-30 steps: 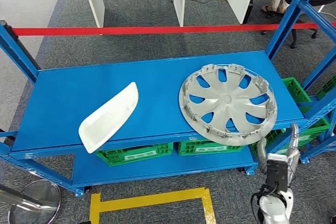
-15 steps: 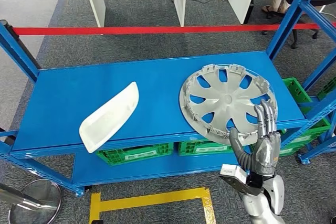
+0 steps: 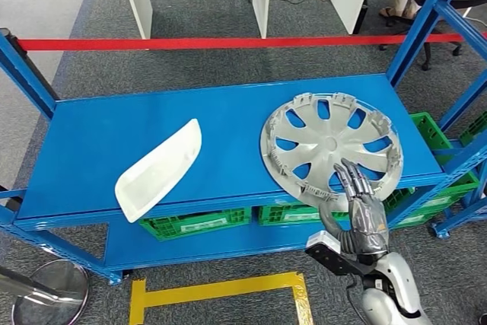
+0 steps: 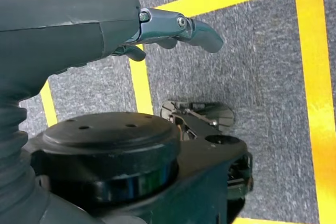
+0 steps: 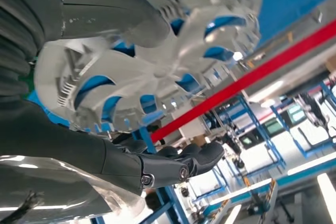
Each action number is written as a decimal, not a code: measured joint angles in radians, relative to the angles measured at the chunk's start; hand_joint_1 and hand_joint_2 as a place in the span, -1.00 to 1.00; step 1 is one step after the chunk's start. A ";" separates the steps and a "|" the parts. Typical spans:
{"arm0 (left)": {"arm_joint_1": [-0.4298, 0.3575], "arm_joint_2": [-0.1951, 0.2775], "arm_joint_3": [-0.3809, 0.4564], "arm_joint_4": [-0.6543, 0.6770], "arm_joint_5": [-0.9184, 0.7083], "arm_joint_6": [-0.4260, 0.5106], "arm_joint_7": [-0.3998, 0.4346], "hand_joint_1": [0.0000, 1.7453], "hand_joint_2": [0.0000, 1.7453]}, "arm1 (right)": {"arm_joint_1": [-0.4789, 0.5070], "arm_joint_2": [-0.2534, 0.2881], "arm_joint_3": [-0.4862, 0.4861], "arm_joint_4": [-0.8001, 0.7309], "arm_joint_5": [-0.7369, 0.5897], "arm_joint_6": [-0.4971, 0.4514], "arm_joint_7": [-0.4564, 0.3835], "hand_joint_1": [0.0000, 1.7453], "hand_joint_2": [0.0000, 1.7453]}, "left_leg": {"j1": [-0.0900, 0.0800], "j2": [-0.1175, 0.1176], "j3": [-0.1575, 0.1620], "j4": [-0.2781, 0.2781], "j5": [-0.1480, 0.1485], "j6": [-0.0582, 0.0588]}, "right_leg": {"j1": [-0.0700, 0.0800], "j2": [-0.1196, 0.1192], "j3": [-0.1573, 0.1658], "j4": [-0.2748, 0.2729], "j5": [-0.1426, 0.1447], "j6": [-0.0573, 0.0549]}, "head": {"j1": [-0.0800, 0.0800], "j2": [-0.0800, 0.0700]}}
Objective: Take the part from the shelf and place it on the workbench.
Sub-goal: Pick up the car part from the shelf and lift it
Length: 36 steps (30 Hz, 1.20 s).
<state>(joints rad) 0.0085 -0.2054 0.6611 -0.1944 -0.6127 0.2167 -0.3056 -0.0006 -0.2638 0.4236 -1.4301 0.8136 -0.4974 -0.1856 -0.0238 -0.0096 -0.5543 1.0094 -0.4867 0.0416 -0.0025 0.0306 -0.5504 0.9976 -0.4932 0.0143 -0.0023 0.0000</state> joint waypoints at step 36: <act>-0.021 0.022 0.000 0.095 0.026 0.018 -0.074 -1.00 1.00 | 0.031 -0.053 0.028 -0.029 0.307 0.024 0.281 -1.00 1.00 | 0.000 0.000 0.000 0.000 0.000 0.000 | 0.000 0.000 0.000 0.000 0.000 0.000 | 0.000 0.000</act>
<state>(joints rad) -0.0123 -0.1839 0.6611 -0.0992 -0.5867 0.2342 -0.3800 0.0307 -0.3166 0.4517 -1.4588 1.1211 -0.4734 0.0953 -0.0238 -0.0095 -0.5544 1.0095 -0.4866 0.0419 -0.0025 0.0305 -0.5504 0.9976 -0.4931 0.0144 -0.0023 0.0000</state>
